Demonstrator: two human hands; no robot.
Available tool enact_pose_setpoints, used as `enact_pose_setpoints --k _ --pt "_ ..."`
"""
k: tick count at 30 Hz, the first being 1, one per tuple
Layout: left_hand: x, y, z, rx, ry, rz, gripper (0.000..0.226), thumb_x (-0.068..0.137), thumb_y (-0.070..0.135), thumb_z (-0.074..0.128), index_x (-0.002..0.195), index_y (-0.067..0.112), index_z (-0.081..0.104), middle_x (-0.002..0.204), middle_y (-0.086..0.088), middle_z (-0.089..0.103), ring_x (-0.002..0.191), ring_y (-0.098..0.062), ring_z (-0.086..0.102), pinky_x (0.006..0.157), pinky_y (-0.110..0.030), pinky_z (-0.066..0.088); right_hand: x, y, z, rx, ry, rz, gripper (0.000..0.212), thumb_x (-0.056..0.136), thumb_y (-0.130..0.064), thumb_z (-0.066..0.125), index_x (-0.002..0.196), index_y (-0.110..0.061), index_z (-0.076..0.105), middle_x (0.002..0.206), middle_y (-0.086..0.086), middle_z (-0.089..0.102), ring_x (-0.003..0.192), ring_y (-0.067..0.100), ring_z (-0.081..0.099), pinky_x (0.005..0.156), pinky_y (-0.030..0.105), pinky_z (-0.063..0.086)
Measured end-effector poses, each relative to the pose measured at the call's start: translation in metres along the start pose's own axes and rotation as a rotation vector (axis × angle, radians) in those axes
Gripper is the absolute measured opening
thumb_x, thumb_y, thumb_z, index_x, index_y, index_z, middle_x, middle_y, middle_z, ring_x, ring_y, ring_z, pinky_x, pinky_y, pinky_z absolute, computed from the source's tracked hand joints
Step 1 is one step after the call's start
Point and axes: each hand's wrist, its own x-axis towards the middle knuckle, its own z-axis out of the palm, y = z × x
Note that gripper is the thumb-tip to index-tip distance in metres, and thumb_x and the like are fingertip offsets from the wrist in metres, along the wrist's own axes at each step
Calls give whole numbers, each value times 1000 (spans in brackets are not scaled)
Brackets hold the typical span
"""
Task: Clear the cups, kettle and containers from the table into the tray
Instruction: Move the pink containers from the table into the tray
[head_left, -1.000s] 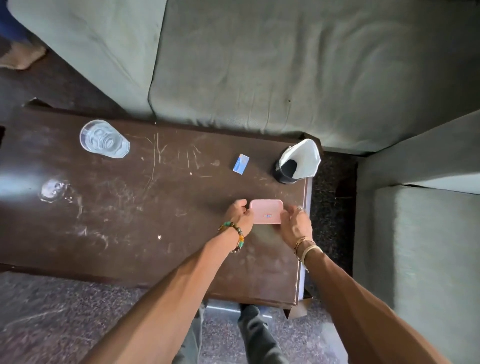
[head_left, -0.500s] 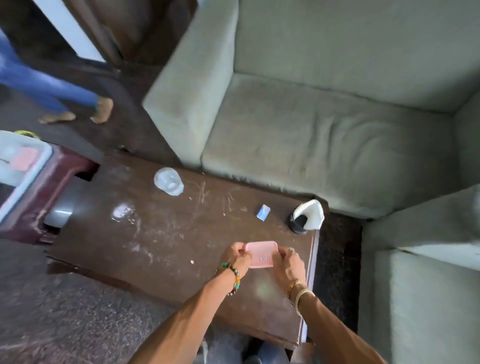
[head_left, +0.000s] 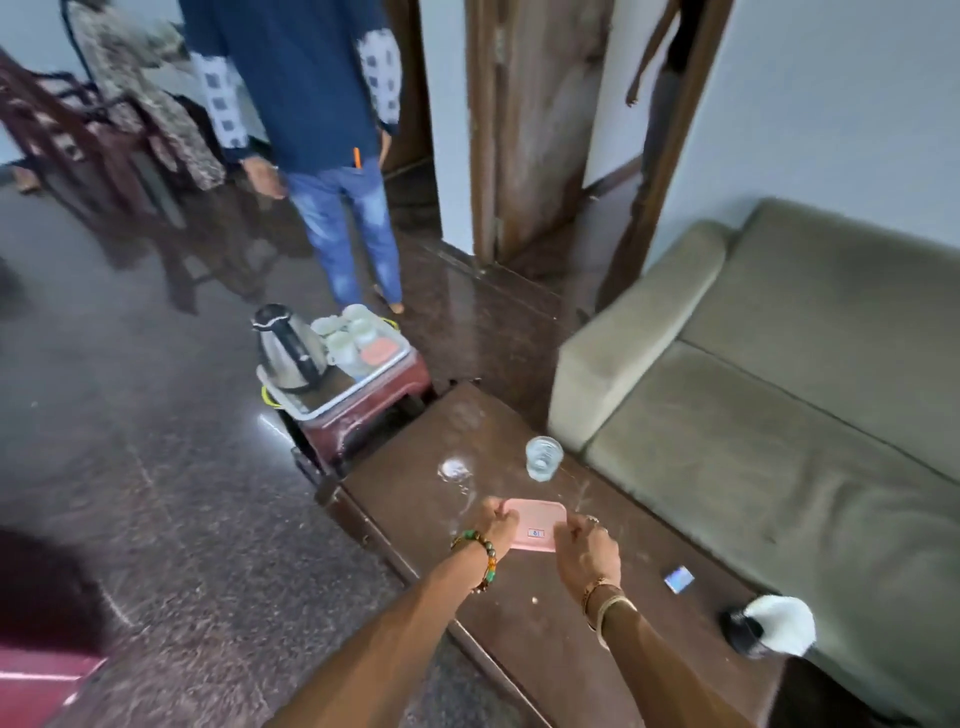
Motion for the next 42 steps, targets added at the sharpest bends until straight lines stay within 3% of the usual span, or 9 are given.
enact_pose_setpoints --k 3,8,13,17,25,30,34,37,42 --pt "5 -20 -76 63 30 11 23 94 11 51 112 1 62 111 -15 67 88 -25 65 76 -30 57 -18 -52 49 -14 -31 -20 28 95 -22 48 110 -14 70 113 14 69 107 35 62 85 31 46" --pt "13 -45 -212 276 76 33 34 94 22 48 116 5 67 121 -13 67 111 -26 62 91 -29 50 -41 -145 127 -105 -123 -114 29 96 -23 46 111 -16 69 115 13 69 106 33 63 83 29 46" --pt "26 -49 -317 92 173 19 35 90 18 57 124 15 64 127 -7 65 116 -24 60 100 -29 47 -49 -237 178 -135 -126 -204 26 93 -20 48 104 -12 71 110 15 70 105 35 63 83 32 47" --pt "49 -59 -371 -61 219 -11 33 88 11 57 120 13 66 116 -14 68 104 -30 66 88 -42 57 -45 -296 211 -135 -131 -257 28 92 -21 49 108 -16 71 111 13 71 106 35 63 84 33 47" --pt "130 -84 -432 -40 212 -111 35 91 12 57 126 7 61 124 -16 64 112 -30 62 93 -41 55 -4 -348 286 -68 -211 -230 28 92 -23 52 112 -18 70 111 9 72 106 31 64 85 31 48" --pt "195 -61 -463 30 192 -109 30 92 17 52 113 1 66 117 -18 67 108 -29 62 88 -30 52 49 -394 309 -69 -220 -224 31 93 -21 50 116 -16 70 115 12 70 108 33 63 89 34 50" --pt "226 -42 -470 -50 184 -127 31 90 15 57 117 2 65 118 -21 66 110 -34 63 93 -43 55 83 -422 309 -51 -187 -188 30 93 -22 52 116 -18 70 118 11 69 111 33 61 91 32 47" --pt "257 -24 -480 -67 143 -128 36 90 15 59 125 10 61 126 -16 62 113 -32 62 95 -42 54 110 -444 312 -10 -155 -140 29 93 -24 52 116 -18 69 116 11 70 110 32 62 89 31 47" --pt "312 3 -486 206 -28 -15 36 91 16 54 126 9 61 132 -11 60 120 -27 57 100 -35 49 140 -461 317 39 -62 -8 31 89 -19 56 116 -17 70 119 9 69 112 32 61 91 30 45"
